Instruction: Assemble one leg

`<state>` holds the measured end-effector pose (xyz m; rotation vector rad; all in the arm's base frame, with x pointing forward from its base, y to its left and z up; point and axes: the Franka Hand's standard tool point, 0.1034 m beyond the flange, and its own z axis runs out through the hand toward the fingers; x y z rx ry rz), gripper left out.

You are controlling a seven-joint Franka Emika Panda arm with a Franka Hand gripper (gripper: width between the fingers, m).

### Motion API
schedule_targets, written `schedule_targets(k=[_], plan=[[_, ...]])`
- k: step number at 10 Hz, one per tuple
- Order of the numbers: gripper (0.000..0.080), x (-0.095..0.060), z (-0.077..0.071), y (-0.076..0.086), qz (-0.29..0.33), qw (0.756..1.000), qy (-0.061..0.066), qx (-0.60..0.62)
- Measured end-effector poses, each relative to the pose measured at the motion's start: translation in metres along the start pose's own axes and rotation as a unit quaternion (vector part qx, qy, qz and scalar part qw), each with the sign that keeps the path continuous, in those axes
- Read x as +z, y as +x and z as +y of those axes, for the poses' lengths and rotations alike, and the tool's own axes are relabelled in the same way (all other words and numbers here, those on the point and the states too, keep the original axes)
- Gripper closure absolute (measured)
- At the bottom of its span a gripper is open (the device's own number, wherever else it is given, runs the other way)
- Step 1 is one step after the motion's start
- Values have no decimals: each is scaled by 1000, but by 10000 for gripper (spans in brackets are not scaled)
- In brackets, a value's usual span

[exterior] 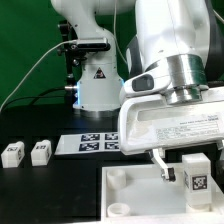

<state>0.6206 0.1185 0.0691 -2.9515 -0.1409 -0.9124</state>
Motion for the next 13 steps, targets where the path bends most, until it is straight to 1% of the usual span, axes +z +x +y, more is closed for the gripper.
schedule_targets(k=[5,6,7,8,9,10,11,12,13], plan=[[150,-1,2,0,-8,1000,0,-1],[150,-14,6,7,-25,1000,1,5],[150,-31,9,15,-32,999,3,8],[150,-40,9,18,-41,999,4,10],[150,-46,6,21,-73,997,10,14],[150,-52,2,34,-73,997,14,19],[150,-49,-1,34,-114,993,18,26],[150,-47,-2,32,-179,983,22,27],[150,-44,-2,33,-233,972,26,26]])
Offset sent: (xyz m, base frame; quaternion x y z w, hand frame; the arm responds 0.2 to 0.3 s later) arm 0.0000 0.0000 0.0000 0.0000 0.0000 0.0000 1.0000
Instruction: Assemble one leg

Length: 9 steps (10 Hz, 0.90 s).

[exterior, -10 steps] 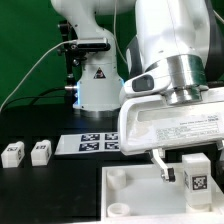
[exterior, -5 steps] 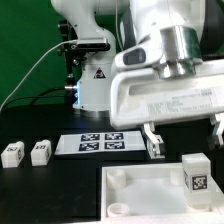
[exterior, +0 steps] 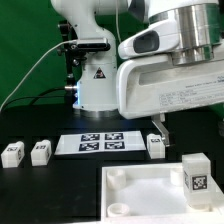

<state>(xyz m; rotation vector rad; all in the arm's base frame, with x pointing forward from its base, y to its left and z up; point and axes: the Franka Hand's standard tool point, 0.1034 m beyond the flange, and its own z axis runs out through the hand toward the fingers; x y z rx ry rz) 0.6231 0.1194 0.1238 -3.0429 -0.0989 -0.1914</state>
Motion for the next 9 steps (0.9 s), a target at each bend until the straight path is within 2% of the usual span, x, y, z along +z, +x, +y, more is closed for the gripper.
schedule_targets(k=[2,6,9], plan=[[150,9,7,1,-50,999,-1,-6],[150,11,7,2,-48,999,-1,-2],[150,31,21,2,-71,997,-2,21]])
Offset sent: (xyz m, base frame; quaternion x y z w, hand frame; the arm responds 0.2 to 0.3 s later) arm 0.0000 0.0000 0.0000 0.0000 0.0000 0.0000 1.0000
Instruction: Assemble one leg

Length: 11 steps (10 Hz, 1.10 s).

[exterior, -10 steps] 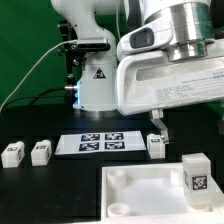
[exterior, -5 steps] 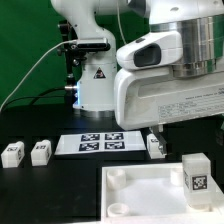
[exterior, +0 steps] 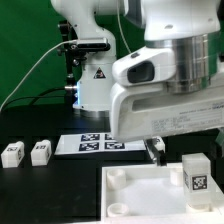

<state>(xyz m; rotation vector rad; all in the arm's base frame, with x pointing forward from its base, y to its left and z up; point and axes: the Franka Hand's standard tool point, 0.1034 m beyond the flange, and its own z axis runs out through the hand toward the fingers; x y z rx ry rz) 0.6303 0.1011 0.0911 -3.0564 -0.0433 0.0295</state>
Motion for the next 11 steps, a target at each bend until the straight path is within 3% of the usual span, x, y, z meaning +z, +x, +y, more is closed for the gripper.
schedule_targets(k=[3,5,6,8,11], plan=[[150,11,0,1,-12,1000,-1,27],[413,11,0,1,-12,1000,-1,28],[505,12,0,1,-12,1000,-1,28],[505,12,0,1,-13,999,-1,42],[505,12,-2,0,-13,981,-2,192]])
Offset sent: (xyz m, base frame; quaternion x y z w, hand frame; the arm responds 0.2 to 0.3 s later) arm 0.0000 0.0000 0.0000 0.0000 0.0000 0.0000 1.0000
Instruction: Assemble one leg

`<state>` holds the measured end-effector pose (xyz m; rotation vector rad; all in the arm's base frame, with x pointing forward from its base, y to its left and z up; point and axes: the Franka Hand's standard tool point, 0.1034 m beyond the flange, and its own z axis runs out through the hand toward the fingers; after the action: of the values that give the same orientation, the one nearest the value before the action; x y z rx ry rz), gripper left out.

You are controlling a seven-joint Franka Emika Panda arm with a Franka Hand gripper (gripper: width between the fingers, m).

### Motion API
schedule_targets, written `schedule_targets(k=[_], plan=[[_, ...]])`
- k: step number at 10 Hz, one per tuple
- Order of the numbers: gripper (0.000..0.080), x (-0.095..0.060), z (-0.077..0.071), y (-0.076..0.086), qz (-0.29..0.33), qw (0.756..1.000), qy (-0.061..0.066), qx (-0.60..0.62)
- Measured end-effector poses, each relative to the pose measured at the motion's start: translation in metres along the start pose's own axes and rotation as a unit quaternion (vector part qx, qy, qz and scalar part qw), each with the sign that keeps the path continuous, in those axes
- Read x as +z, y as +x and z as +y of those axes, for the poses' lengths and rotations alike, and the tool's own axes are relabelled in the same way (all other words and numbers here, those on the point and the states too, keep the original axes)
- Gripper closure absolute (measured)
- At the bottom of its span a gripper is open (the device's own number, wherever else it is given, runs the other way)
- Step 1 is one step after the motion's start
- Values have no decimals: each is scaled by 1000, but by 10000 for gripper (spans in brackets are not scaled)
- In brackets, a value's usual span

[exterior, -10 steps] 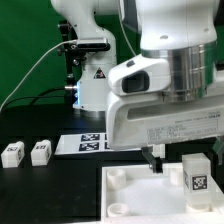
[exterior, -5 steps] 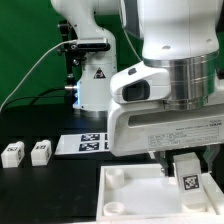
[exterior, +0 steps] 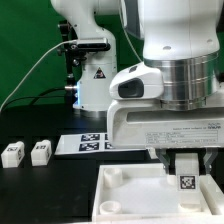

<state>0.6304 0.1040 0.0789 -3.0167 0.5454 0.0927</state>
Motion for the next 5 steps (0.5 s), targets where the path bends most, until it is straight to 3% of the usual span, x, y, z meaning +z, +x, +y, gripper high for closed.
schedule_targets(k=[3,4,5], plan=[[505,3,-10,-1,-1,970,14,244],[505,3,-13,-2,0,948,14,317],[505,4,-15,-2,4,912,15,410]])
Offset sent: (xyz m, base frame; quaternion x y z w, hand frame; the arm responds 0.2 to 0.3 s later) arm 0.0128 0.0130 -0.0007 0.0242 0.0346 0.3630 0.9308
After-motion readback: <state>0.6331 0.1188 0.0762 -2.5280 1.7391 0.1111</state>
